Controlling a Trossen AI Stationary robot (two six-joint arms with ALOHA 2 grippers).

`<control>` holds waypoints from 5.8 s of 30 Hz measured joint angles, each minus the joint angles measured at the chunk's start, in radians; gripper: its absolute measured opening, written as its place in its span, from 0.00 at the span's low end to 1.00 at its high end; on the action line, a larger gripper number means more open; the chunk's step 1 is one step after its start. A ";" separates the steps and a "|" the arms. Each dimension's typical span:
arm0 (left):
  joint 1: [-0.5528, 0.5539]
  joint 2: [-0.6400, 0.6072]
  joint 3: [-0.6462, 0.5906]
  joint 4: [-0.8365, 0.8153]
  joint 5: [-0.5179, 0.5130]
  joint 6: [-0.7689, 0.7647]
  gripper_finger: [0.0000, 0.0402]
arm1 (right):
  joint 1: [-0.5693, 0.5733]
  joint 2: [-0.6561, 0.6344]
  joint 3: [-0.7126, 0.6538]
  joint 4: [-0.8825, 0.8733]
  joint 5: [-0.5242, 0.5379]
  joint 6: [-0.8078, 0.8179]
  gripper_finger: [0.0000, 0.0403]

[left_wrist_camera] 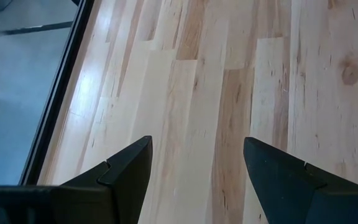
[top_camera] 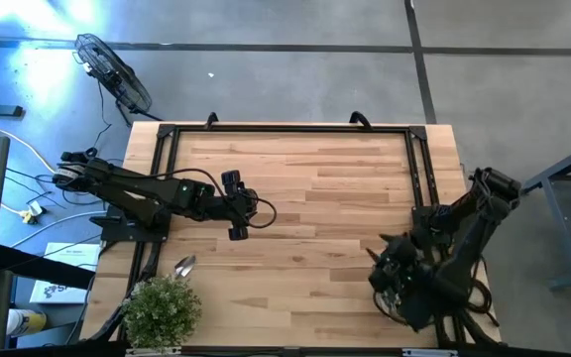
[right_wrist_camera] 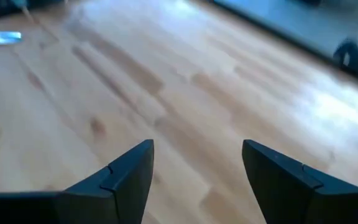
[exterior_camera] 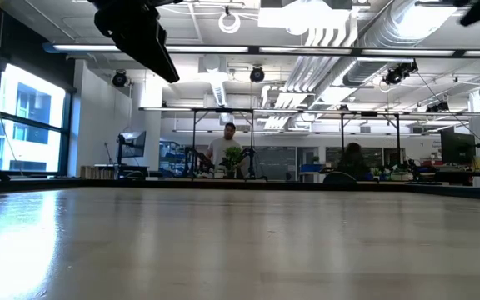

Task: Pick & Place Garden tools in Gardening bag
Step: Put the brown trowel into the green gardening bag

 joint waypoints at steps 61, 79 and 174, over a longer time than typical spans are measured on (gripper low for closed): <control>-0.404 0.068 0.195 -0.883 0.760 -1.579 0.61 | -0.587 -0.530 0.002 0.283 0.328 -1.062 0.43; -0.432 0.273 0.195 -0.720 0.834 -1.576 0.61 | -0.587 -0.527 0.001 0.358 0.119 -1.228 0.43; -0.335 0.277 -0.259 -0.373 1.044 -1.469 0.61 | -0.587 -0.520 0.000 0.380 0.076 -1.249 0.43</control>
